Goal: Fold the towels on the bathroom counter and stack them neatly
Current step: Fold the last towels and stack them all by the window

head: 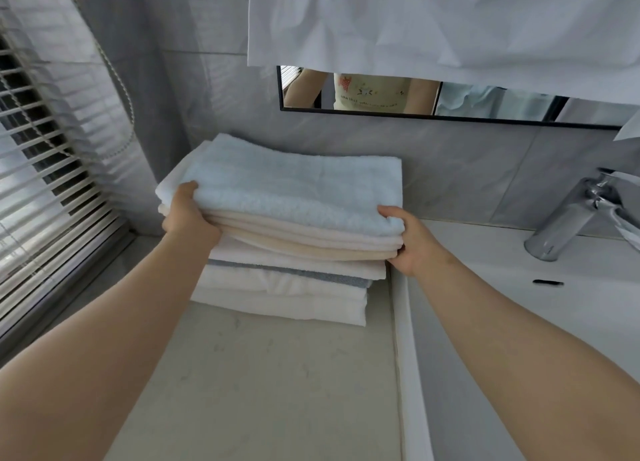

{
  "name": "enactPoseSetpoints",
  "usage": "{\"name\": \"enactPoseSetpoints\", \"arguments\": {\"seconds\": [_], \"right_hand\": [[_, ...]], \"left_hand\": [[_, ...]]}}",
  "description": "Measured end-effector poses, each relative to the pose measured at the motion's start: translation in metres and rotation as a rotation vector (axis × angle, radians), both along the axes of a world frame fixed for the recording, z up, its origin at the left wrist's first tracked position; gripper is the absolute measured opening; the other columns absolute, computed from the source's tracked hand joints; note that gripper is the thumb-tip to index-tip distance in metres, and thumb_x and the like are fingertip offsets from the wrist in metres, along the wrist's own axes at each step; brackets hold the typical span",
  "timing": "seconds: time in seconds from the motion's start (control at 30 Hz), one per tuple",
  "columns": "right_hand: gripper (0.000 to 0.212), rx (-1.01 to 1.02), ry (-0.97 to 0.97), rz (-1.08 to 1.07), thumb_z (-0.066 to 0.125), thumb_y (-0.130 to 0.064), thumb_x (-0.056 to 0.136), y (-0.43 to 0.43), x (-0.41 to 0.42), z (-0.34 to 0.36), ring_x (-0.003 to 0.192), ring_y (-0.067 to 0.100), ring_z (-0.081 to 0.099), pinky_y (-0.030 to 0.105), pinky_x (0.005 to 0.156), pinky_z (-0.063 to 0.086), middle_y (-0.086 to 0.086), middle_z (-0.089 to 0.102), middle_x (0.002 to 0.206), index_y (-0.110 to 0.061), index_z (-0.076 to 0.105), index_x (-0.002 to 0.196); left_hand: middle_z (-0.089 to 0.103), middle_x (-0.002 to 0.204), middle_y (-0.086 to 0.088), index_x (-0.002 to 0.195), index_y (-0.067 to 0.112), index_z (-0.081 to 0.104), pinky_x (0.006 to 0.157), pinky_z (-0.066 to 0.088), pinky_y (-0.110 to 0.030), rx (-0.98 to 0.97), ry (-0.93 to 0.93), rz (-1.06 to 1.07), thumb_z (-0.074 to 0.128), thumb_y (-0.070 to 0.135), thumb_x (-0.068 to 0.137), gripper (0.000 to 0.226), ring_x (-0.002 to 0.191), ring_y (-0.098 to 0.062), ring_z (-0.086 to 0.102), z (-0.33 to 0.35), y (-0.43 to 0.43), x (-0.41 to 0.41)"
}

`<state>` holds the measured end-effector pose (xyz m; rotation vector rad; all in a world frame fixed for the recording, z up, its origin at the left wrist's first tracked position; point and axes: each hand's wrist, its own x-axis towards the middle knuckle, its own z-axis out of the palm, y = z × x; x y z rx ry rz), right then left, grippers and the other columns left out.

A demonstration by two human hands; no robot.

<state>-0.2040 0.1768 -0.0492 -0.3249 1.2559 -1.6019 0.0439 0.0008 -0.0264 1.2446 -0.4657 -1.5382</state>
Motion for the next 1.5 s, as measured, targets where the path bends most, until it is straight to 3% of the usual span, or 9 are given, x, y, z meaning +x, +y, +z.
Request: {"name": "enactPoseSetpoints", "arguments": {"seconds": [0.3, 0.53, 0.7, 0.77, 0.97, 1.07, 1.2, 1.37, 1.5], "right_hand": [[0.039, 0.094, -0.006, 0.028, 0.066, -0.027, 0.081, 0.004, 0.005, -0.015, 0.095, 0.025, 0.066, 0.035, 0.081, 0.054, 0.01, 0.069, 0.112, -0.011, 0.065, 0.117], [0.031, 0.148, 0.055, -0.048, 0.053, -0.047, 0.091, 0.014, 0.004, -0.007, 0.072, 0.015, 0.063, 0.025, 0.054, 0.05, 0.0, 0.068, 0.078, -0.019, 0.066, 0.098], [0.026, 0.219, 0.149, -0.061, 0.049, -0.038, 0.094, 0.019, 0.018, -0.025, 0.086, 0.018, 0.062, 0.031, 0.069, 0.051, 0.002, 0.068, 0.098, -0.023, 0.064, 0.108], [0.035, 0.262, 0.197, -0.069, 0.047, -0.034, 0.094, 0.022, 0.021, -0.029, 0.088, 0.018, 0.059, 0.03, 0.064, 0.047, 0.001, 0.064, 0.104, -0.023, 0.056, 0.125], [0.026, 0.296, 0.176, 0.003, 0.051, -0.04, 0.092, 0.028, 0.02, -0.015, 0.095, 0.023, 0.057, 0.04, 0.095, 0.042, 0.005, 0.063, 0.101, -0.02, 0.058, 0.107], [0.026, 0.338, 0.151, 0.017, 0.045, -0.039, 0.097, 0.035, 0.031, -0.015, 0.092, 0.025, 0.052, 0.042, 0.093, 0.041, 0.004, 0.054, 0.09, -0.02, 0.05, 0.114], [0.051, 0.135, 0.031, -0.101, 0.028, -0.066, 0.091, 0.036, 0.03, -0.01, 0.104, 0.024, 0.055, 0.046, 0.097, 0.037, -0.001, 0.06, 0.109, -0.029, 0.052, 0.118], [0.058, 0.096, 0.469, -0.103, 0.064, -0.05, 0.081, 0.027, 0.037, -0.014, 0.115, 0.014, 0.051, 0.034, 0.099, 0.04, -0.007, 0.051, 0.132, -0.029, 0.038, 0.128], [0.077, 0.264, 0.232, -0.061, 0.062, -0.061, 0.077, 0.02, 0.034, -0.019, 0.109, 0.022, 0.052, 0.042, 0.085, 0.045, -0.001, 0.05, 0.13, -0.025, 0.033, 0.139]], "left_hand": [[0.059, 0.108, 0.001, 0.119, 0.033, 0.052, 0.076, 0.054, -0.045, 0.098, -0.057, 0.051, 0.082, 0.043, 0.033, 0.092, 0.088, -0.027, 0.062, -0.025, -0.011, 0.009], [0.052, 0.118, 0.005, 0.129, 0.03, 0.044, 0.078, 0.053, -0.036, 0.104, -0.114, 0.085, 0.077, 0.057, 0.053, 0.087, 0.095, -0.021, 0.056, -0.008, 0.01, -0.002], [0.041, 0.133, 0.005, 0.142, 0.022, 0.029, 0.076, 0.039, -0.024, 0.078, -0.313, 0.051, 0.054, 0.063, 0.082, 0.077, 0.117, -0.016, 0.046, -0.002, 0.031, -0.012], [0.039, 0.136, 0.005, 0.141, 0.022, 0.029, 0.08, 0.041, -0.024, 0.093, -0.346, 0.044, 0.055, 0.064, 0.081, 0.078, 0.122, -0.017, 0.045, 0.0, 0.032, -0.014], [0.032, 0.142, 0.004, 0.146, 0.024, 0.021, 0.097, 0.043, -0.034, 0.126, -0.325, 0.098, 0.062, 0.07, 0.069, 0.099, 0.127, -0.022, 0.037, 0.007, 0.037, -0.02], [0.022, 0.145, 0.004, 0.148, 0.029, 0.008, 0.103, 0.038, -0.037, 0.07, -0.371, 0.1, 0.071, 0.066, 0.064, 0.112, 0.13, -0.021, 0.03, 0.005, 0.049, -0.031], [0.023, 0.145, 0.001, 0.148, 0.026, 0.007, 0.105, 0.036, -0.037, 0.078, -0.443, 0.131, 0.068, 0.066, 0.065, 0.111, 0.13, -0.023, 0.03, -0.002, 0.041, -0.034], [0.02, 0.148, 0.004, 0.149, 0.025, 0.004, 0.107, 0.034, -0.042, 0.12, -0.446, 0.146, 0.064, 0.07, 0.063, 0.114, 0.133, -0.027, 0.027, -0.003, 0.036, -0.034], [0.019, 0.148, 0.001, 0.148, 0.023, 0.008, 0.107, 0.035, -0.043, 0.121, -0.496, 0.085, 0.064, 0.07, 0.063, 0.112, 0.134, -0.029, 0.026, -0.006, 0.034, -0.027]]}}
